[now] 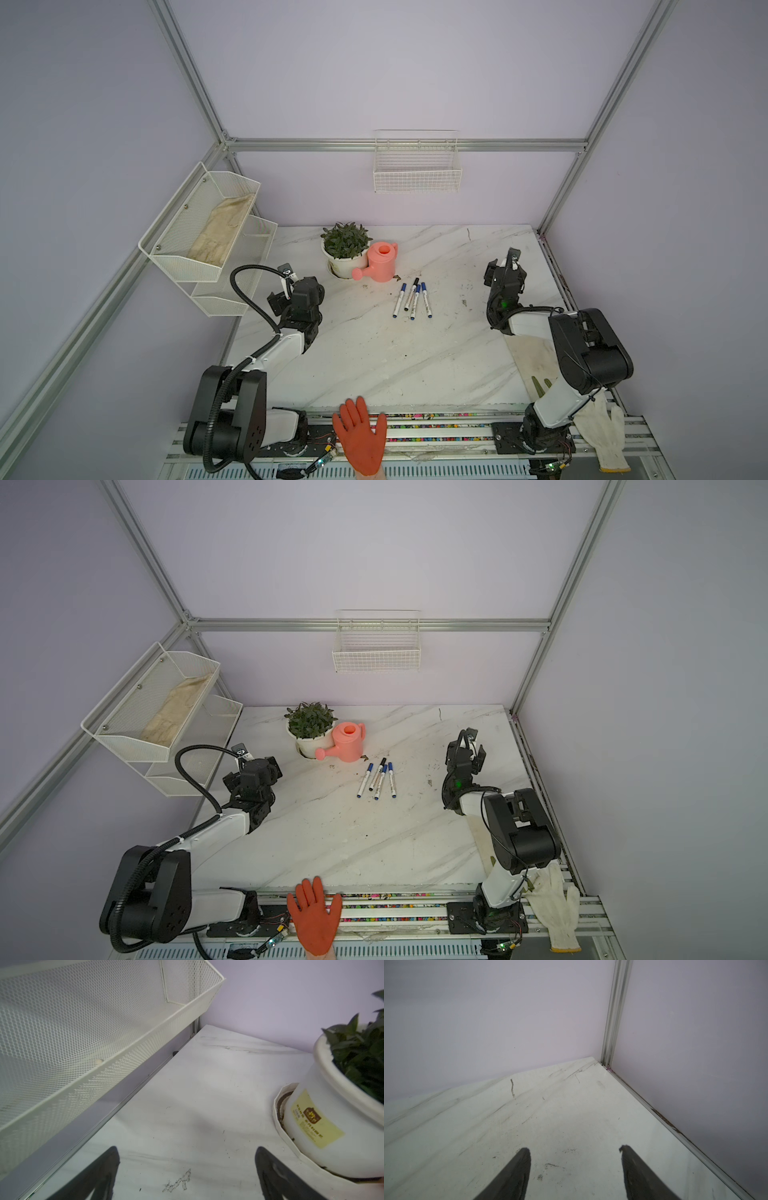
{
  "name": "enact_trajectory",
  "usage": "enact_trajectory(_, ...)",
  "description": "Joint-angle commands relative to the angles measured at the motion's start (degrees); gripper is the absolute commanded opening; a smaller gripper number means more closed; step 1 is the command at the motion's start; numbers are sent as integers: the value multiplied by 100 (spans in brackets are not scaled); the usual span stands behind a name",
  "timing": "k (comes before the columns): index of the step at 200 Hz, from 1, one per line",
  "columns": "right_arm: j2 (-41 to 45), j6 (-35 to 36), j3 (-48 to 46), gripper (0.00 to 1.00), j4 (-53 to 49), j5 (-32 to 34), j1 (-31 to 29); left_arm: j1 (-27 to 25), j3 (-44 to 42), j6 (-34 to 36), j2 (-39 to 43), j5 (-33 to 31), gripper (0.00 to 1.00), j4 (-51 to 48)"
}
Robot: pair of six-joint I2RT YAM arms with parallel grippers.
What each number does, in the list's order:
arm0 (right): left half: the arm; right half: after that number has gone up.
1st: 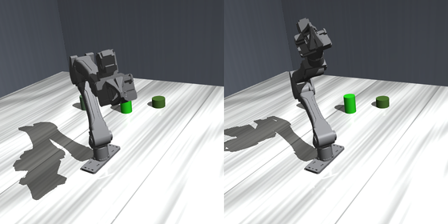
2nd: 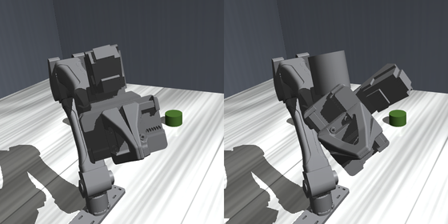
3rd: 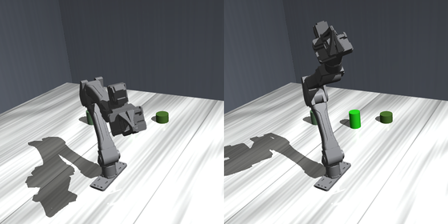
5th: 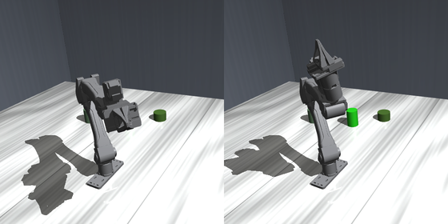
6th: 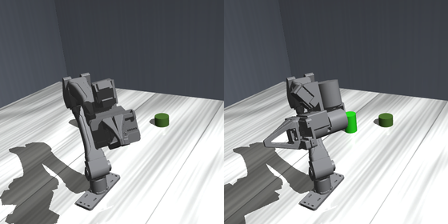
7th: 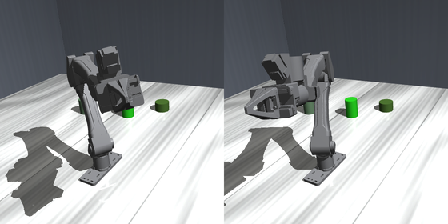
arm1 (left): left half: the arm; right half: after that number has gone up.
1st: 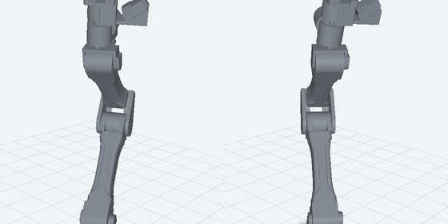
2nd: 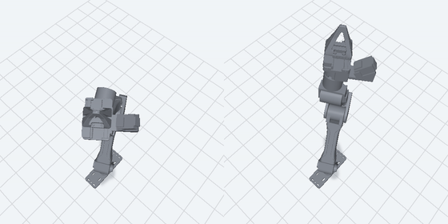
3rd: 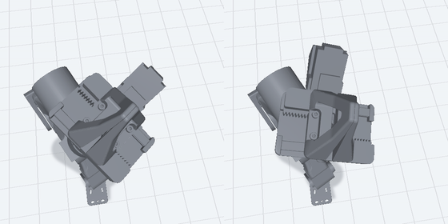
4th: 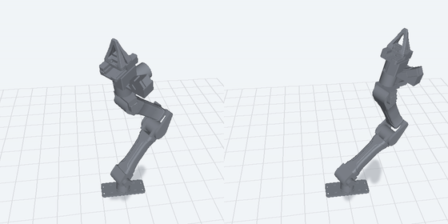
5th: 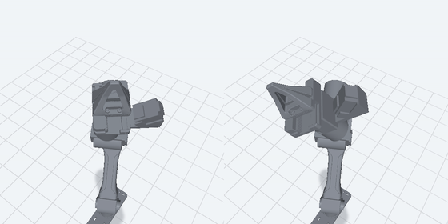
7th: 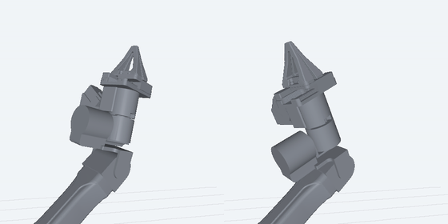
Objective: Insert the pens into the pen caps
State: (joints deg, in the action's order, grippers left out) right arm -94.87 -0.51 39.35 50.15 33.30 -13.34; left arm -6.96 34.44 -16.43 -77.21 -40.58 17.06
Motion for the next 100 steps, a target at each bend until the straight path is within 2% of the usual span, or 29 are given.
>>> enact_trajectory(1,158,-162,-440,71,296,-4,-23,68,-268,364,-325,125,100,756)
enact_trajectory(10,35,112,-861,71,1113,-244,-24,72,-275,554,-690,235,100,1013)
enact_trajectory(18,-133,577,-1093,89,1888,-284,-22,72,-271,772,-872,343,100,1244)
enact_trajectory(20,-167,462,-1137,94,1995,-290,-26,72,-255,832,-905,358,100,1292)
enact_trajectory(23,-225,429,-1205,97,2171,-388,-20,72,-224,908,-953,358,100,1300)
enact_trajectory(32,-451,401,-1308,97,2567,-725,45,72,-155,1054,-997,388,100,1352)
enact_trajectory(38,-591,697,-1335,97,2950,-794,81,83,-267,1238,-1042,457,100,1790)
enact_trajectory(51,-464,396,-1314,97,2509,-1284,230,192,-598,1413,-1200,895,100,2573)
enact_trajectory(61,-752,399,-1364,97,2928,-1837,443,213,-669,1463,-1230,973,100,2748)
enact_trajectory(68,-859,494,-1385,97,3202,-1886,480,244,-681,1358,-1152,1035,100,2632)
enact_trajectory(78,-675,294,-1245,97,2472,-2031,542,289,-838,1350,-1132,1213,100,2923)
enact_trajectory(100,-689,463,-1343,97,2745,-1955,579,414,-1102,1357,-1144,1734,100,3302)
